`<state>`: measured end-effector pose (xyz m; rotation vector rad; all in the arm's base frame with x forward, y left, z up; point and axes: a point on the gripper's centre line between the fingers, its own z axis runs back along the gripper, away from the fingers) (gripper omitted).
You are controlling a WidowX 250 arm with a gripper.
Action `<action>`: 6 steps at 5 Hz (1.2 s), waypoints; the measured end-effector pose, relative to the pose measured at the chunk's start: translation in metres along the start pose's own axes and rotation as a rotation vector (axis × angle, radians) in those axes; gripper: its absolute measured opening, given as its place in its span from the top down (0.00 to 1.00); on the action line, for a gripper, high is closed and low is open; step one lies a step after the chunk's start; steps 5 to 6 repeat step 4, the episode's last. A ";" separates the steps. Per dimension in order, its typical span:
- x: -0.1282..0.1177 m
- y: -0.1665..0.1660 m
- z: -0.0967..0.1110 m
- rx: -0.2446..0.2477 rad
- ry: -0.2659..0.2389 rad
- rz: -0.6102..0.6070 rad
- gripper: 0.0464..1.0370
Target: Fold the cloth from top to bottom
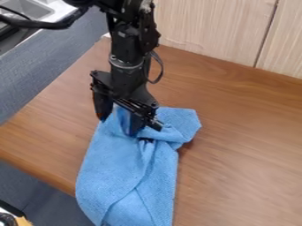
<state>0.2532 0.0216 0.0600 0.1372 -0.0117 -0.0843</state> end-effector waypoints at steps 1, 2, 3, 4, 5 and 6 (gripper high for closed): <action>-0.001 -0.001 0.006 0.002 -0.007 -0.001 0.03; 0.000 -0.002 0.026 -0.001 -0.058 0.000 0.04; -0.001 -0.004 0.047 -0.031 -0.086 0.001 0.04; -0.001 0.004 0.066 -0.056 -0.120 0.026 0.04; -0.001 0.004 0.066 -0.056 -0.120 0.026 0.04; -0.001 0.004 0.066 -0.056 -0.120 0.026 0.04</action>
